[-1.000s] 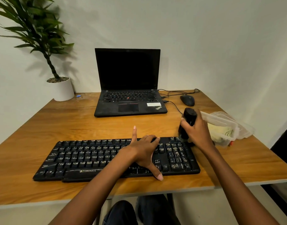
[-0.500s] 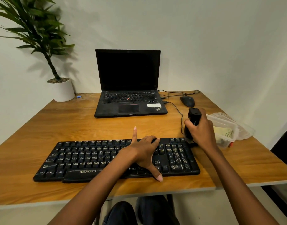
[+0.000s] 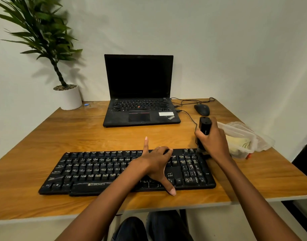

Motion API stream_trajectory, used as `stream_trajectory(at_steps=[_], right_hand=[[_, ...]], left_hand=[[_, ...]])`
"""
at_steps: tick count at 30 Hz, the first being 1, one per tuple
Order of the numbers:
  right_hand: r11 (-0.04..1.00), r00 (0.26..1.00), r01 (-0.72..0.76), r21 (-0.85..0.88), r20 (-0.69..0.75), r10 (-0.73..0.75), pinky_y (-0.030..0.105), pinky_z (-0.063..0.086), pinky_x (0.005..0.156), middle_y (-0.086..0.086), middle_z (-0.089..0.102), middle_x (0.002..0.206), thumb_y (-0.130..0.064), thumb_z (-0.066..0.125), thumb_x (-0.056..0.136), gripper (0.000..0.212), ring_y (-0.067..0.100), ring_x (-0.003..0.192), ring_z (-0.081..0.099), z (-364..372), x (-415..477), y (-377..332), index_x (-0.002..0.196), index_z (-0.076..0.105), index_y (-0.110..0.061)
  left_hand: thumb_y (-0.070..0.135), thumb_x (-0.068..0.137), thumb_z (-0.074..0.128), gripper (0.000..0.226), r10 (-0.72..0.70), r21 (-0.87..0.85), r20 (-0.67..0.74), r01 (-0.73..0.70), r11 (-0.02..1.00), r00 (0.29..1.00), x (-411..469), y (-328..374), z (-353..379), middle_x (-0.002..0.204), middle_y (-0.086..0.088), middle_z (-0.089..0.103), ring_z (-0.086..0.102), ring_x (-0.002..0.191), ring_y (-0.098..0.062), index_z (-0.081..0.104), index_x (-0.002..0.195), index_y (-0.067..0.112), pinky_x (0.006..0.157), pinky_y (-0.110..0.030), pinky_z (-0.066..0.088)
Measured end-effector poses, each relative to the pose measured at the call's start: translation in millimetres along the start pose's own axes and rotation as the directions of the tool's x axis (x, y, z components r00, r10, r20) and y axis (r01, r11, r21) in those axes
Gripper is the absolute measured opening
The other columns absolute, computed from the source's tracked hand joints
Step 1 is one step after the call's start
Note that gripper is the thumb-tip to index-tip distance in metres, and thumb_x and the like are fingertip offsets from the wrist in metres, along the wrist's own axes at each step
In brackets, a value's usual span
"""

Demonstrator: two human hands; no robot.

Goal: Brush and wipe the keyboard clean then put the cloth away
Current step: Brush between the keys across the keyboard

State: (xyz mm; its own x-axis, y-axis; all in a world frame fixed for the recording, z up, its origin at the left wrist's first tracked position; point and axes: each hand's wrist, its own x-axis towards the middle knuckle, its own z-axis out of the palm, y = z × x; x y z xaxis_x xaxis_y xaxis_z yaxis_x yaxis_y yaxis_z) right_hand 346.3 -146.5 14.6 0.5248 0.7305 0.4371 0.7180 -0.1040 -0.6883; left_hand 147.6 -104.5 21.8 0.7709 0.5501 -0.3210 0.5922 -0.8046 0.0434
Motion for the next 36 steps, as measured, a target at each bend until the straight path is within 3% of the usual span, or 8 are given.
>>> stream_trajectory(at_steps=[5, 9, 12, 17, 22, 27, 30, 36], right_hand=[[0.990, 0.998, 0.041, 0.137, 0.031, -0.045, 0.016, 0.038, 0.054, -0.005, 0.054, 0.079, -0.017, 0.059, 0.088, 0.029, 0.007, 0.068, 0.053, 11, -7, -1, 0.113, 0.045, -0.011], [0.990, 0.996, 0.093, 0.103, -0.015, -0.092, 0.029, 0.043, 0.057, 0.003, 0.057, 0.080, -0.020, 0.060, 0.087, 0.032, 0.021, 0.069, 0.055, 10, -3, -4, 0.113, 0.045, -0.012], [0.983, 0.993, 0.120, 0.139, -0.018, -0.119, 0.027, 0.042, 0.057, 0.004, 0.057, 0.081, -0.018, 0.061, 0.087, 0.035, 0.019, 0.069, 0.054, 13, -8, -5, 0.117, 0.045, -0.009], [0.997, 0.996, 0.002, 0.080, 0.091, -0.009, 0.038, 0.052, 0.066, 0.008, 0.060, 0.086, -0.026, 0.060, 0.084, 0.032, 0.026, 0.078, 0.060, 5, 6, -4, 0.111, 0.045, -0.017], [0.989, 0.993, 0.111, 0.096, 0.036, -0.115, 0.024, 0.043, 0.054, 0.001, 0.057, 0.079, -0.025, 0.059, 0.087, 0.032, 0.017, 0.069, 0.057, 11, -4, -8, 0.113, 0.043, -0.014], [0.995, 0.991, 0.100, -0.016, 0.089, -0.098, 0.040, 0.051, 0.062, 0.001, 0.057, 0.073, -0.030, 0.060, 0.084, 0.032, 0.025, 0.069, 0.060, 13, -3, -11, 0.107, 0.042, -0.018], [0.993, 0.995, 0.096, 0.069, 0.004, -0.096, 0.039, 0.052, 0.061, 0.005, 0.060, 0.077, -0.028, 0.059, 0.085, 0.035, 0.026, 0.069, 0.060, 13, 0, -14, 0.113, 0.042, -0.014], [0.999, 0.998, 0.012, 0.039, 0.059, -0.014, 0.040, 0.052, 0.064, 0.002, 0.057, 0.076, -0.027, 0.060, 0.082, 0.031, 0.026, 0.072, 0.060, 10, -3, -9, 0.105, 0.042, -0.017]], left_hand=[[0.071, 0.066, 0.065, 0.127, -0.003, 0.000, 0.000, 0.003, 1.000, 1.000, 1, -1, 1, 0.159, -0.006, -0.008, -0.012, 0.145, -0.020, -0.011, 0.150, 0.014, 0.092, -0.060, -0.036], [0.070, 0.066, 0.065, 0.126, 0.000, 0.000, -0.001, 0.000, 1.000, 1.000, 1, 0, 0, 0.159, -0.006, -0.007, -0.012, 0.145, -0.021, -0.010, 0.150, 0.013, 0.094, -0.061, -0.034], [0.070, 0.066, 0.066, 0.126, 0.000, -0.002, -0.002, 0.000, 1.000, 1.000, 0, 1, 0, 0.159, -0.006, -0.006, -0.011, 0.145, -0.021, -0.010, 0.150, 0.013, 0.094, -0.062, -0.034], [0.069, 0.067, 0.066, 0.126, -0.006, -0.003, 0.001, 0.006, 1.000, 1.000, 0, 1, -1, 0.159, -0.006, -0.006, -0.012, 0.145, -0.020, -0.011, 0.150, 0.014, 0.092, -0.060, -0.036], [0.069, 0.066, 0.066, 0.126, -0.004, -0.005, -0.003, 0.004, 1.000, 1.000, 1, 0, 0, 0.159, -0.006, -0.006, -0.011, 0.145, -0.021, -0.010, 0.150, 0.014, 0.089, -0.058, -0.037], [0.070, 0.066, 0.065, 0.126, -0.008, -0.001, 0.000, 0.008, 1.000, 1.000, 1, 0, -1, 0.159, -0.005, -0.006, -0.011, 0.145, -0.020, -0.010, 0.150, 0.014, 0.092, -0.061, -0.035], [0.070, 0.066, 0.065, 0.126, -0.008, -0.001, 0.002, 0.008, 1.000, 1.000, 0, 0, -1, 0.159, -0.005, -0.006, -0.010, 0.145, -0.020, -0.010, 0.150, 0.014, 0.093, -0.061, -0.035], [0.070, 0.067, 0.065, 0.125, -0.010, 0.004, 0.004, 0.010, 1.000, 1.000, 0, 1, -2, 0.159, -0.005, -0.006, -0.011, 0.145, -0.020, -0.010, 0.150, 0.014, 0.092, -0.060, -0.036]])
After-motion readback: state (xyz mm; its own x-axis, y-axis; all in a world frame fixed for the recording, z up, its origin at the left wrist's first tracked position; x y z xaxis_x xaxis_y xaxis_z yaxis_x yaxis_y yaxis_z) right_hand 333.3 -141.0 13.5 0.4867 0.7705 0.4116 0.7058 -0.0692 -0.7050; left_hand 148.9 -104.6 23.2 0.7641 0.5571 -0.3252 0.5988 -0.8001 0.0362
